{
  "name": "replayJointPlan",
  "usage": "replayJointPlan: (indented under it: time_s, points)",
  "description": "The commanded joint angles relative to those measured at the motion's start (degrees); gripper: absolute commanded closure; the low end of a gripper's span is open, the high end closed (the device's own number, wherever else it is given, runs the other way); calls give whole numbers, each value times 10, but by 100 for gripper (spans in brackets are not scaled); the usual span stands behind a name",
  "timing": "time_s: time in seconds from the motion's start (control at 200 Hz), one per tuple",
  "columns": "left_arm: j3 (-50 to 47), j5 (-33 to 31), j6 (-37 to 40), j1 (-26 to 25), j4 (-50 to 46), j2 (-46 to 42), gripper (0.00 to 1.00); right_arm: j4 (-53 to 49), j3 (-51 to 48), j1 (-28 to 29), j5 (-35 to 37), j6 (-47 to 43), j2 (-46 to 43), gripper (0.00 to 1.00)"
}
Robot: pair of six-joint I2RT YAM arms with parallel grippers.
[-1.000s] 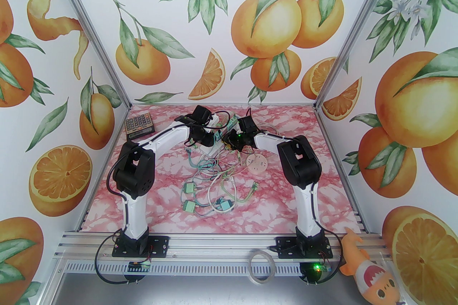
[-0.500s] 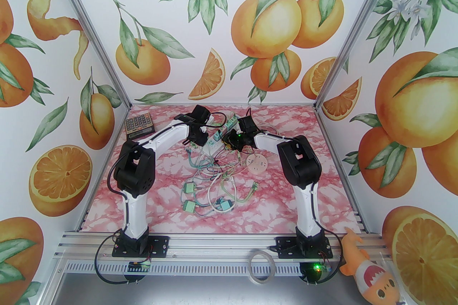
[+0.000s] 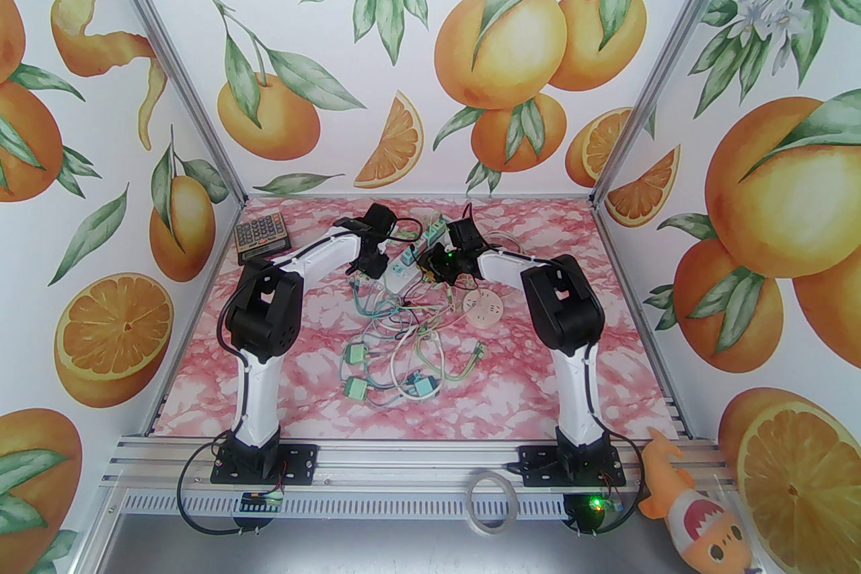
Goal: Pull the plug off the socket
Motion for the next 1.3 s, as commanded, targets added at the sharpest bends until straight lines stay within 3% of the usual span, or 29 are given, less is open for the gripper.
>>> replayJointPlan:
  time_s: [0.0,0.07,0.38,0.435,0.585,0.801,1.026,1.291]
  points:
    - [13,-4,-5,5,-12,2,45,-68,-24,6,35,-9,30,73]
    - [12,3,-10,7,-15,-7,37,-68,-25,6,36,-9,30,73]
    - [-33,47,-54,29,-24,-95,34,-68,-24,6,37,-10,28,73]
    - [-47,53,-65,36,-25,-117,28,-69,-23,6,39,-11,28,73]
    - [-77,75,-96,55,-19,-178,26,-71,-23,6,39,-13,26,72]
    - [-111,208,-111,39,61,-242,34,-62,-25,3,34,-14,21,72]
    - [-102,241,-104,-5,115,-198,42,-36,-31,-6,20,-7,1,73]
    - [-58,248,-91,-25,142,-110,44,-19,-35,-23,8,-8,-30,72]
